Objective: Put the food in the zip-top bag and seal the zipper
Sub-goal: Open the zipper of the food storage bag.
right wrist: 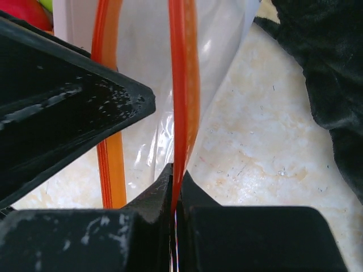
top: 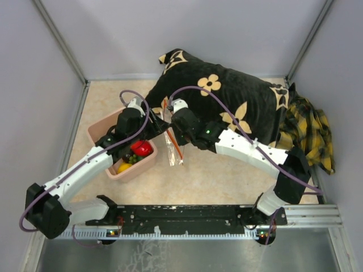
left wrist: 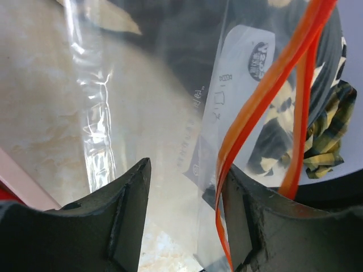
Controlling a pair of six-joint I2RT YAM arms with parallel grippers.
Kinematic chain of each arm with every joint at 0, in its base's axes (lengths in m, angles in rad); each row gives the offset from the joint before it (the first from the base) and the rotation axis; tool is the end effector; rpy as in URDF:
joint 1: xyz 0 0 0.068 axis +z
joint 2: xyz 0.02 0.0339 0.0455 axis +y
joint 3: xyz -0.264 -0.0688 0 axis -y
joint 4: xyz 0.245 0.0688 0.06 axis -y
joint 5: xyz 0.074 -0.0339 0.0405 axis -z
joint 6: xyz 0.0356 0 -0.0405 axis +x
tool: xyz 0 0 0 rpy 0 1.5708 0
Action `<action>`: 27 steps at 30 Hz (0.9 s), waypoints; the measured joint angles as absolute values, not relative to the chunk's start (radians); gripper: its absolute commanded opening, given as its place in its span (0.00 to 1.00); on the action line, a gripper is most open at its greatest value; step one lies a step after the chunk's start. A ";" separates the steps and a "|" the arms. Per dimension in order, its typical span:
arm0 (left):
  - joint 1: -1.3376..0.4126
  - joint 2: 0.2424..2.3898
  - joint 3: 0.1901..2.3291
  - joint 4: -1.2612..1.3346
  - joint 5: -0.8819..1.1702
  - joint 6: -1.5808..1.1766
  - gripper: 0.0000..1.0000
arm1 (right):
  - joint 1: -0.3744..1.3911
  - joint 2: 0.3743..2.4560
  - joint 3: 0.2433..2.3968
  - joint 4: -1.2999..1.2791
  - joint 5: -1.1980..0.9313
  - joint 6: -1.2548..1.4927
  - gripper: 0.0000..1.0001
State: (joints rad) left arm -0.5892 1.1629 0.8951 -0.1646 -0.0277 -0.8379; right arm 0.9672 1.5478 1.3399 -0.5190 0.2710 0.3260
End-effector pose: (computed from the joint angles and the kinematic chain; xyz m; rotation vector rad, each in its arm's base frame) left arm 0.2225 -0.1475 0.3030 -0.2810 2.0972 -0.8640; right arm 0.2048 0.2802 0.3136 -0.5883 2.2163 0.3700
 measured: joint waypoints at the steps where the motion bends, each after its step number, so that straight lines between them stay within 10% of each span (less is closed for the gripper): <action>1: -0.590 1.167 0.895 -0.166 -0.030 -0.836 0.57 | 0.967 1.546 1.340 -0.516 0.271 0.326 0.00; 7: -0.620 1.228 0.895 -0.170 -0.034 -0.823 0.43 | 0.967 1.542 1.343 -0.506 0.273 0.326 0.00; 14: -0.629 1.234 0.905 -0.220 -0.051 -0.777 0.01 | 0.964 1.542 1.375 -0.553 0.370 0.288 0.00; 27: -0.629 1.196 1.079 -0.434 -0.065 -0.647 0.00 | 0.860 1.485 1.441 -0.650 0.554 0.175 0.00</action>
State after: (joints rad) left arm -0.6292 1.1961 1.0790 -0.4335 -0.0650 -0.6472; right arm 0.8600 1.4849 1.4406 -0.6502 0.5545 0.1749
